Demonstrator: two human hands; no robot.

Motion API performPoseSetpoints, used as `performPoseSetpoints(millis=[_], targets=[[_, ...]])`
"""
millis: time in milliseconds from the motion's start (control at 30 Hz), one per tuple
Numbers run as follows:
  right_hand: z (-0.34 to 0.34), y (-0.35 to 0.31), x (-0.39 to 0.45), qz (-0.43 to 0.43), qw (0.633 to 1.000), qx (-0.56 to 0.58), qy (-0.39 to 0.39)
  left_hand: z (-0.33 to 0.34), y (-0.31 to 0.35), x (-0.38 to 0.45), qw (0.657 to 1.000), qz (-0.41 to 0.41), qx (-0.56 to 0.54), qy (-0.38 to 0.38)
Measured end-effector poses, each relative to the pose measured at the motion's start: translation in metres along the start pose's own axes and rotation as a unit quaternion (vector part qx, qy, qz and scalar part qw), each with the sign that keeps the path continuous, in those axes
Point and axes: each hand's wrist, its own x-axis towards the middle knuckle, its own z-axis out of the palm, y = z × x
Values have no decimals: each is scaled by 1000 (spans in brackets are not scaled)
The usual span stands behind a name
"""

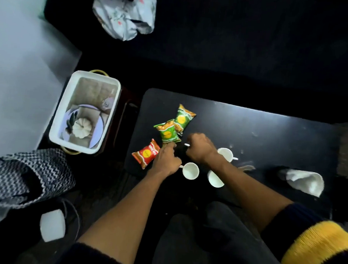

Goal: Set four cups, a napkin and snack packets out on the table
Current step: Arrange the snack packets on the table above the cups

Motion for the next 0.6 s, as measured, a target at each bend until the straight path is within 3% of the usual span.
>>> performPoseSetpoints(millis=[267,367,600], targets=[[29,-31,80,-40,995,-91,-14,-23,-52,58,988,-117,-84,49],[31,-41,111,-79,984,-161,13,-27,-68,72,987,-123,-84,59],[32,-60,169,-126,955,-266,-26,-42,-92,107,993,-93,-64,24]])
